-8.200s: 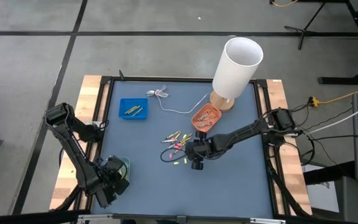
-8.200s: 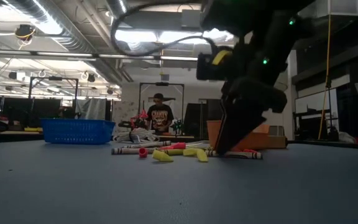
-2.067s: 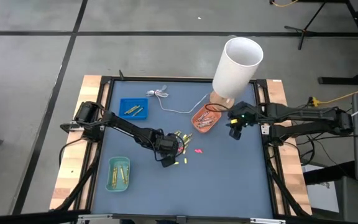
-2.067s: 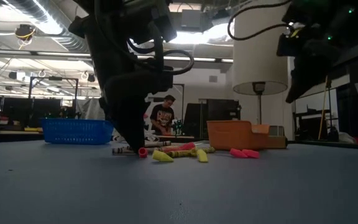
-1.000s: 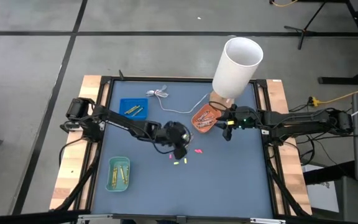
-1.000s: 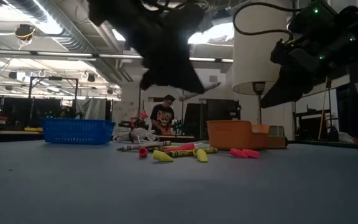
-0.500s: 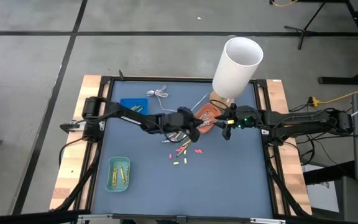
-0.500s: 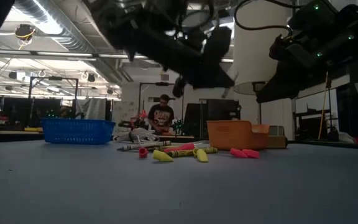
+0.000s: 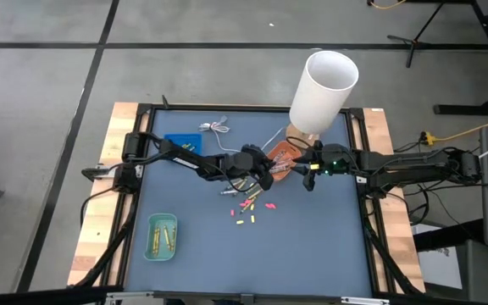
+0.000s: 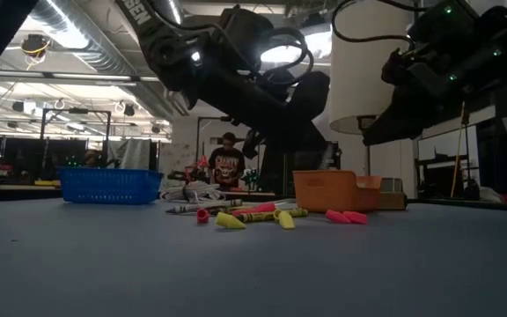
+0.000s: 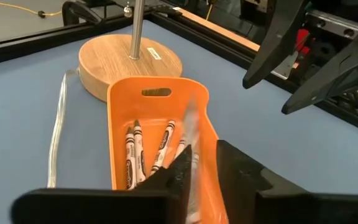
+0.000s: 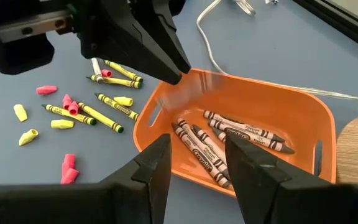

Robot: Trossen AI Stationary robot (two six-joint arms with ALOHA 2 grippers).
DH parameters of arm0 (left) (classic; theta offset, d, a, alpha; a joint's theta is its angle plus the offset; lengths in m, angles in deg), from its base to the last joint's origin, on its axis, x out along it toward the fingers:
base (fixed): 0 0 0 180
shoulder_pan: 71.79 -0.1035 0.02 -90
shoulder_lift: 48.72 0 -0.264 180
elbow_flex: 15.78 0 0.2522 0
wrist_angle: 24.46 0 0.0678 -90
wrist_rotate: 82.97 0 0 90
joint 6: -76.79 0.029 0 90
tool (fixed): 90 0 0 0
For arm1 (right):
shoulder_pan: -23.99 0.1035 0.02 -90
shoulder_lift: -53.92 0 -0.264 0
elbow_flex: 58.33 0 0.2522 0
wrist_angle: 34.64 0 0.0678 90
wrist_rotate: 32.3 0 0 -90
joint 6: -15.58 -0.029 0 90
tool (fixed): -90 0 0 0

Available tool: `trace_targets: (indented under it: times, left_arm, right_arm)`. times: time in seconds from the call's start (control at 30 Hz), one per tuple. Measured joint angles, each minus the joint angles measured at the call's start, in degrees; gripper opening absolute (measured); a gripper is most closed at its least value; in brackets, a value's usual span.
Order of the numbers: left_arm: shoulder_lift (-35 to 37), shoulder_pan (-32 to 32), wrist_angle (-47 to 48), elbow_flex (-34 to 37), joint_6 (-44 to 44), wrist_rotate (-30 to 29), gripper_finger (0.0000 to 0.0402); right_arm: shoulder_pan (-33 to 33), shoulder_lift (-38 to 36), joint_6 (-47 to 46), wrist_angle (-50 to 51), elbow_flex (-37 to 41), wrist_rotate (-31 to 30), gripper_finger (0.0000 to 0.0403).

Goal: Sort crayons
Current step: Put the gray crayon into the orange bin, then put the green crayon into the blue bin

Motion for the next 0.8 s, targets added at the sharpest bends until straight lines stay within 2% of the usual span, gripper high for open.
trace_targets:
  times: [0.23,0.67,0.8]
  left_arm:
    - [0.01,0.0,0.1,0.0,0.03,0.0,0.0101]
    - [0.01,0.0,0.26,0.0,1.5,0.58,0.0103]
    - [1.14,-0.11,2.15,0.0,6.27,4.43,0.0103]
  right_arm:
    - [0.0,0.0,0.0,0.02,0.0,0.0,0.0149]
    - [0.0,0.0,0.0,0.01,0.0,0.0,0.0149]
    - [-0.01,0.0,0.0,0.03,-0.01,0.0,0.0149]
